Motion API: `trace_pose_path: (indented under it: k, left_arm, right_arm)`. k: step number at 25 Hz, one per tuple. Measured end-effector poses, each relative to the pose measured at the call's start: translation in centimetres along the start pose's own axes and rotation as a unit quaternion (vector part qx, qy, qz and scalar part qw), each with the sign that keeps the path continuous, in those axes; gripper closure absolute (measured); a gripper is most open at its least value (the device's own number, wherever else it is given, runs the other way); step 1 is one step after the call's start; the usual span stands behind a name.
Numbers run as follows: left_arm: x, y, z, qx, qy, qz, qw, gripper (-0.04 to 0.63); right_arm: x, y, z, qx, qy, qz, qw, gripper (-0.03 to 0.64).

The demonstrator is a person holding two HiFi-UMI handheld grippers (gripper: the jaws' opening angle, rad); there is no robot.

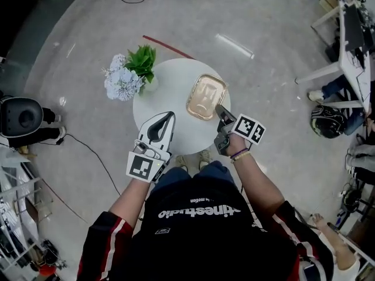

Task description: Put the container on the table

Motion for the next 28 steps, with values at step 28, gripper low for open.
trace_pose_path:
  k: [28]
  left_arm:
    - [2.9, -4.7, -0.6, 0.054, 0.024, 0.0, 0.9982, 0.572]
  right_arm:
    - [-13.7, -3.9, 5.3, 0.028, -0.092, 0.061, 0.993, 0.561]
Point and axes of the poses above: the fingertips, and each gripper's own axes: z forward along the fingers, x to its left, y out of its top, the point moved 4 cm from there along -z, backward along the fingers, and after that the axes turned 12 degrees about y, right-handed, at the moved point
